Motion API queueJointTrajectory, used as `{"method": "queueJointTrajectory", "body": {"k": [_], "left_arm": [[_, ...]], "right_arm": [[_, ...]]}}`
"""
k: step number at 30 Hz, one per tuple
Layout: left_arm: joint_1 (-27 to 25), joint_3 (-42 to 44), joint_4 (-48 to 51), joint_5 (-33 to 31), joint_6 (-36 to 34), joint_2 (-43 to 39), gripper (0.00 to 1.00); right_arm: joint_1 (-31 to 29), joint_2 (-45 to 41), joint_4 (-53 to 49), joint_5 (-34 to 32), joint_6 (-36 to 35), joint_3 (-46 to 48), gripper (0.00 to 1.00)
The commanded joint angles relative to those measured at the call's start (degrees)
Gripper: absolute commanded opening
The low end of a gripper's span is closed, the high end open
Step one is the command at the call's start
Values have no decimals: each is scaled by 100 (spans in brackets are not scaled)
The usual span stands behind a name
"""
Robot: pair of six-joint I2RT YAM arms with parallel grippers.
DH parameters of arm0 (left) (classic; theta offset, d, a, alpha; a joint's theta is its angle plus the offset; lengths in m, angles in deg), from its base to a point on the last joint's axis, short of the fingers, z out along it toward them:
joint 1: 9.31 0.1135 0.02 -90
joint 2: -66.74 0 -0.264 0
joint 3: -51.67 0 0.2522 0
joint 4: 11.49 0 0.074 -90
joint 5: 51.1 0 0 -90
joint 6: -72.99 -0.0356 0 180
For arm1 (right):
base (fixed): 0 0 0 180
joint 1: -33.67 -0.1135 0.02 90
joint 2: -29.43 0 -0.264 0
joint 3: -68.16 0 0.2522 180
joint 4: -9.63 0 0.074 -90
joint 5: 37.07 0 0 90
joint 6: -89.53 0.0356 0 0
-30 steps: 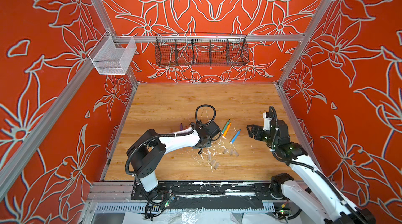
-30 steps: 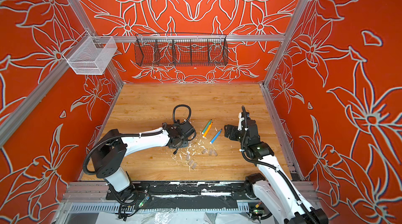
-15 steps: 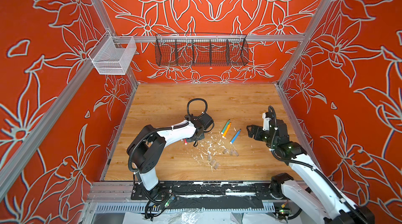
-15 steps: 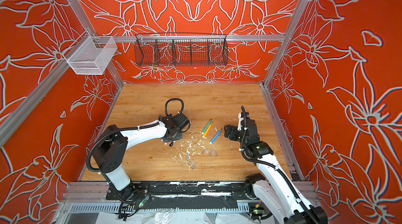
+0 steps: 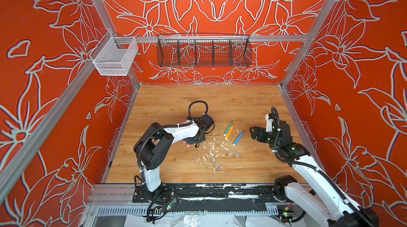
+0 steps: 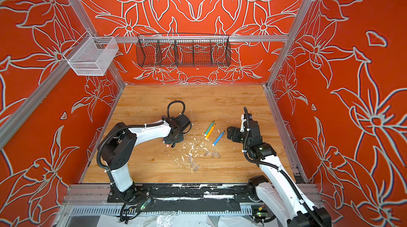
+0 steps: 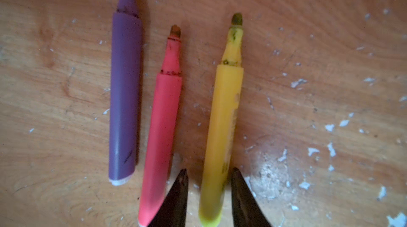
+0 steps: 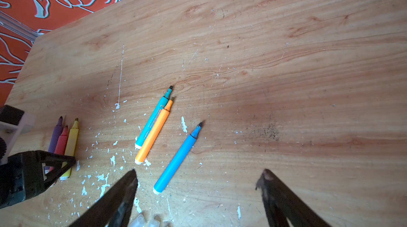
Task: Insert the pens into the pen caps
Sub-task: 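Lower the left gripper and close it on the yellow marker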
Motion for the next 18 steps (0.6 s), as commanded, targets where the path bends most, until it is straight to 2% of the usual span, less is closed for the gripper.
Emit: {"method": "queueJointTrajectory", "body": {"k": [1, 8, 18], "left_arm": [[60, -71, -18, 124, -38, 285, 29], [106, -69, -25, 129, -55, 383, 28], [177, 232, -278, 302, -57, 323, 15]], "right_arm": [[11, 18, -42, -55, 19, -201, 89], [18, 76, -41, -21, 10, -212, 89], [18, 115, -46, -8, 10, -230, 89]]}}
